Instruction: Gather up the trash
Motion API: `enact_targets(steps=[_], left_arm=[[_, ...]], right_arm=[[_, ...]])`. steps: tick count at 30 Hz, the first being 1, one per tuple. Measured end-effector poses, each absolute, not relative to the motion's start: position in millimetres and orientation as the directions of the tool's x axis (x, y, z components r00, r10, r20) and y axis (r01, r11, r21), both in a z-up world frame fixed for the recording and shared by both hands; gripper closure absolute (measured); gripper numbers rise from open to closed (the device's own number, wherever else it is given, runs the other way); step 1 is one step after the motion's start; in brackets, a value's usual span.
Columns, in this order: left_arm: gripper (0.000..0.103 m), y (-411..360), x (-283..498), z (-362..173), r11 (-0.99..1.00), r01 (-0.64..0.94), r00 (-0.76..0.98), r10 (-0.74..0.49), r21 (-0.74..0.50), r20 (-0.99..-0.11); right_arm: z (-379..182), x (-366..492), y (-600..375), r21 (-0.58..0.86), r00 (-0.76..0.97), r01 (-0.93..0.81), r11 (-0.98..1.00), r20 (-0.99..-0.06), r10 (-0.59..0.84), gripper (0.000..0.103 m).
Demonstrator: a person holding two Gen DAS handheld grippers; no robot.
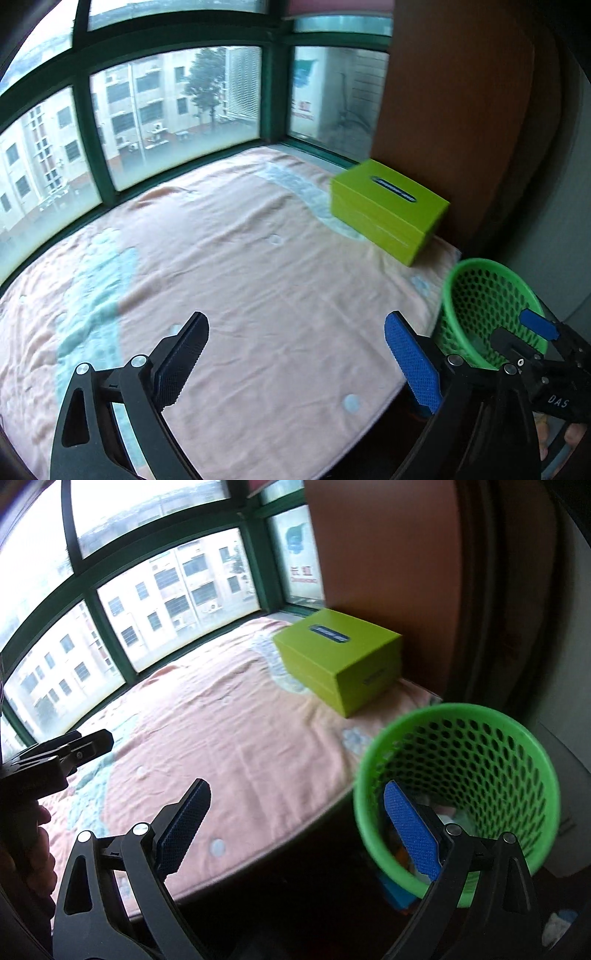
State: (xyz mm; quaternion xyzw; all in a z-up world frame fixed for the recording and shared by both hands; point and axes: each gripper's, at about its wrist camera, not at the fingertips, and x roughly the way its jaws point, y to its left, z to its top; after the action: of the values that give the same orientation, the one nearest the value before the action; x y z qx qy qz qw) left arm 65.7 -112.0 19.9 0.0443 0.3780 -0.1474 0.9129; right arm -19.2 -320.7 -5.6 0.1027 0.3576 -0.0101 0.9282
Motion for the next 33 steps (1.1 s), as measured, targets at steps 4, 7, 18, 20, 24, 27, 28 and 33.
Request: enact_targets(steps=[4, 7, 18, 20, 24, 27, 28, 33], left_arm=[[0.010, -88, 61, 23, 0.966, 0.257, 0.694, -0.200, -0.021, -0.691], [0.010, -72, 59, 26, 0.975, 0.218, 0.709, -0.179, -0.029, -0.682], [0.009, -34, 50, 28, 0.993, 0.107, 0.744, -0.117, -0.056, -0.658], [0.008, -30, 48, 27, 0.994, 0.093, 0.747, -0.105, -0.053, -0.656], [0.008, -25, 47, 23, 0.996, 0.072, 0.744, -0.085, -0.047, -0.662], [0.008, -24, 46, 20, 0.997, 0.067, 0.740, -0.077, -0.041, -0.668], [0.008, -23, 46, 18, 0.997, 0.066, 0.739, -0.073, -0.036, -0.669], [0.007, -22, 44, 17, 0.998, 0.057, 0.736, -0.061, -0.029, -0.674]], right_arm=[[-2, -12, -304, 0.181, 0.754, 0.066, 0.981, -0.654, 0.070, 0.009], [3, -7, -290, 0.152, 0.765, 0.051, 0.987, -0.642, 0.059, 0.009], [6, -2, -255, 0.095, 0.788, 0.022, 0.995, -0.615, 0.041, 0.008], [5, -2, -252, 0.095, 0.787, 0.018, 0.995, -0.616, 0.045, 0.008], [3, -1, -248, 0.110, 0.786, 0.016, 0.994, -0.615, 0.055, 0.007], [2, 1, -246, 0.106, 0.785, 0.015, 0.994, -0.617, 0.054, 0.007], [2, 1, -245, 0.105, 0.785, 0.013, 0.994, -0.617, 0.054, 0.007], [1, 1, -244, 0.106, 0.785, 0.014, 0.994, -0.618, 0.055, 0.006]])
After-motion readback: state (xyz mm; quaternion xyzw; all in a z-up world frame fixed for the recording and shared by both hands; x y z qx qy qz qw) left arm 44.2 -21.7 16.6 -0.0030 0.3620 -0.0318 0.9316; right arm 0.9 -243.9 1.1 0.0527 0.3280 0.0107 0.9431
